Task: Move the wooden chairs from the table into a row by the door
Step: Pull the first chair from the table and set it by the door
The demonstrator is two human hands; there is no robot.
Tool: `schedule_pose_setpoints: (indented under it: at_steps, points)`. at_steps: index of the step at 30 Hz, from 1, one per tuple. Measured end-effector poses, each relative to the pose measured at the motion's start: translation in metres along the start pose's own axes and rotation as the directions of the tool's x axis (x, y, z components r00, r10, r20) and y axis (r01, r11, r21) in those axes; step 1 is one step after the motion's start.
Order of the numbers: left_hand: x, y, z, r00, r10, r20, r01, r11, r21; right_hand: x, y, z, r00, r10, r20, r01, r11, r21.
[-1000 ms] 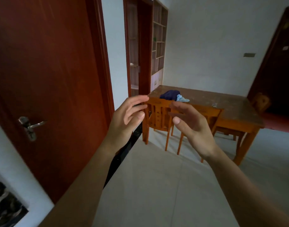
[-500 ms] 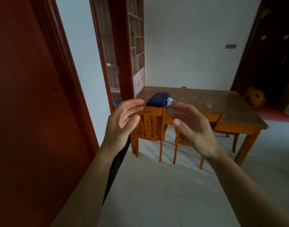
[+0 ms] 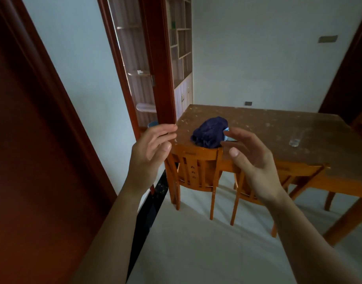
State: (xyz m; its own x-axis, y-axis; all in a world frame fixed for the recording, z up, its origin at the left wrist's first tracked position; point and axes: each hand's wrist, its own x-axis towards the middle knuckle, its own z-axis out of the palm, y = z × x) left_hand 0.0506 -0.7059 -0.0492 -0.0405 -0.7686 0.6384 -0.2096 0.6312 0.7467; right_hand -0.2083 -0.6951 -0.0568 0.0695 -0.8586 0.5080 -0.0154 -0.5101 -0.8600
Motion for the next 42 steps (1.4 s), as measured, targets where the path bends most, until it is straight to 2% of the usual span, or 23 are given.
schedule_pose_setpoints:
  at_steps: [3, 6, 10, 14, 20, 23, 25, 28, 31, 33, 35, 37, 40, 42]
  points:
    - [0.036, -0.054, -0.005, 0.999, -0.043, 0.011, 0.042, 0.998, 0.045, 0.051, 0.046, 0.002, 0.998, 0.059, 0.007, -0.059, 0.997, -0.054]
    - [0.071, -0.129, -0.014, 0.989, -0.135, 0.066, 0.123, 0.978, 0.169, 0.100, 0.110, 0.007, 0.988, 0.153, 0.004, -0.150, 0.974, -0.168]
    - [0.119, -0.240, -0.030, 0.944, -0.264, 0.198, 0.188, 0.923, 0.335, 0.159, 0.201, 0.024, 0.946, 0.323, -0.002, -0.299, 0.872, -0.388]
    - [0.176, -0.339, -0.028, 0.865, -0.349, 0.360, 0.176, 0.884, 0.434, 0.214, 0.279, 0.052, 0.873, 0.480, -0.088, -0.446, 0.710, -0.545]
    - [0.234, -0.450, -0.001, 0.688, -0.539, 0.486, 0.116, 0.742, 0.660, 0.264, 0.371, 0.077, 0.753, 0.647, -0.121, -0.525, 0.480, -0.702]
    - [0.244, -0.491, 0.016, 0.631, -0.602, 0.489, 0.059, 0.666, 0.743, 0.279, 0.413, 0.071, 0.736, 0.671, -0.091, -0.472, 0.412, -0.779]
    - [0.251, -0.519, 0.029, 0.583, -0.631, 0.511, -0.006, 0.626, 0.779, 0.293, 0.445, 0.062, 0.708, 0.706, -0.029, -0.382, 0.348, -0.856]
    - [0.255, -0.553, 0.047, 0.448, -0.699, 0.558, -0.085, 0.588, 0.805, 0.305, 0.488, 0.049, 0.540, 0.840, 0.058, -0.263, 0.233, -0.936]
    - [0.258, -0.582, 0.056, 0.359, -0.737, 0.573, -0.048, 0.599, 0.799, 0.313, 0.519, 0.042, 0.448, 0.889, 0.093, -0.190, 0.196, -0.962]
    - [0.257, -0.596, 0.059, 0.344, -0.733, 0.587, -0.082, 0.599, 0.797, 0.314, 0.531, 0.041, 0.481, 0.870, 0.110, -0.103, 0.180, -0.978]
    - [0.257, -0.602, 0.062, 0.348, -0.722, 0.598, -0.199, 0.566, 0.800, 0.314, 0.537, 0.041, 0.522, 0.842, 0.136, -0.044, 0.186, -0.982]
    - [0.259, -0.608, 0.064, 0.353, -0.711, 0.608, -0.250, 0.555, 0.794, 0.316, 0.535, 0.041, 0.533, 0.833, 0.148, -0.031, 0.194, -0.980]
    - [0.264, -0.608, 0.062, 0.311, -0.698, 0.646, -0.310, 0.568, 0.763, 0.314, 0.531, 0.040, 0.555, 0.810, 0.187, 0.049, 0.193, -0.980]
    - [0.265, -0.606, 0.061, 0.309, -0.675, 0.670, -0.353, 0.573, 0.740, 0.312, 0.528, 0.038, 0.573, 0.792, 0.210, 0.079, 0.201, -0.976]
